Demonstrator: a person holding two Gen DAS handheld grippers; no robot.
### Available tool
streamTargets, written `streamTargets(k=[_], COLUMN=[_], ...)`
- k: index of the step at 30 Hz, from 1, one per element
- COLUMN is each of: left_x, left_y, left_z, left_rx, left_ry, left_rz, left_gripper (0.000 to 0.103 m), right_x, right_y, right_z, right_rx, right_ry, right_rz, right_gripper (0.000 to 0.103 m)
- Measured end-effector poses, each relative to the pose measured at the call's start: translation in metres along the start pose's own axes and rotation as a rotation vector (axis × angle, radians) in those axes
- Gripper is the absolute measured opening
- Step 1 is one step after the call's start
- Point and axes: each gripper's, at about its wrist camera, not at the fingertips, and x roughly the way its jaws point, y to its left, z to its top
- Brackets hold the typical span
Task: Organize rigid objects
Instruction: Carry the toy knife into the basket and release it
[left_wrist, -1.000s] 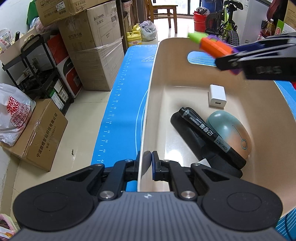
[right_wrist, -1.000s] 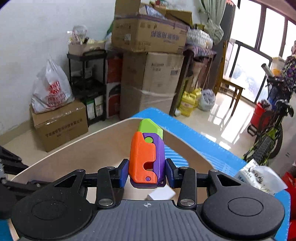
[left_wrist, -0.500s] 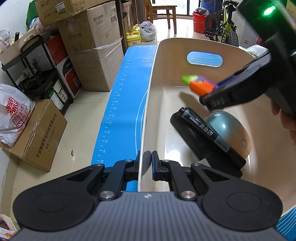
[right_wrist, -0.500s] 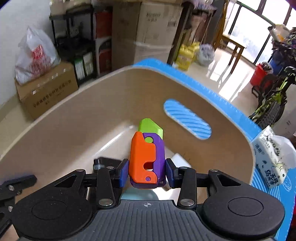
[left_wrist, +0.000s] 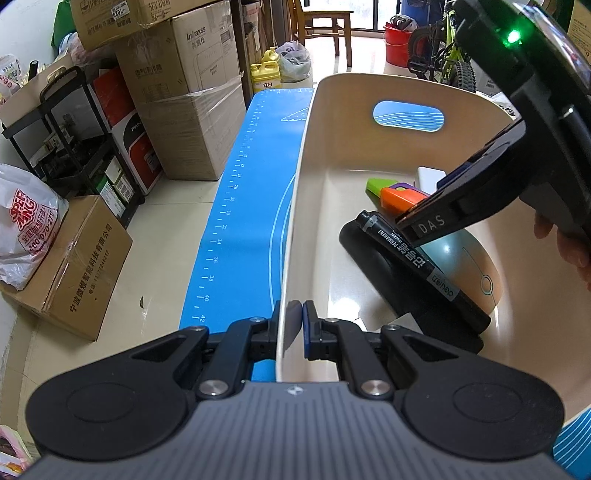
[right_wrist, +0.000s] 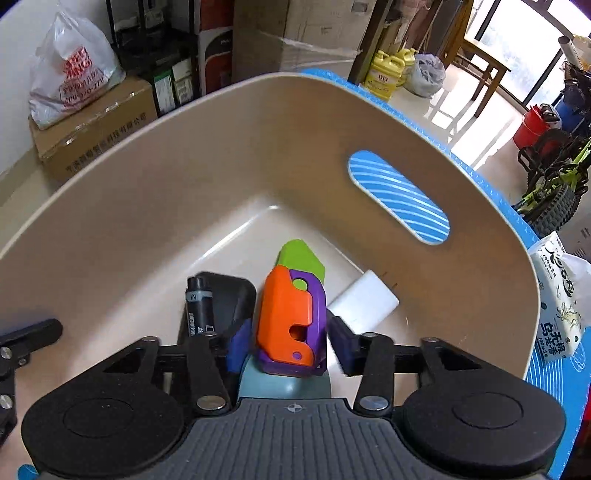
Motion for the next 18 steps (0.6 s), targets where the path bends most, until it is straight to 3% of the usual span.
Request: streamTargets(k=[9,18], left_x=[0.002,0.002], left_y=[0.001,0.002], left_z=[-0.001,-0.001], left_rx=[-0.003,-0.006], left_ry=[0.005,0.005], left_rz=[-0.003,-0.010], left_gripper=[0.010,0.009], right_x=[-0.026,-0.087], right_y=[-0.012,-0.043], right_z=[-0.009,-0.037], right_rx=[0.030,0.064], right_ry=[-0.075,-0.213], right_rz=[-0.008,0.002], right_gripper=[0.081,0.089])
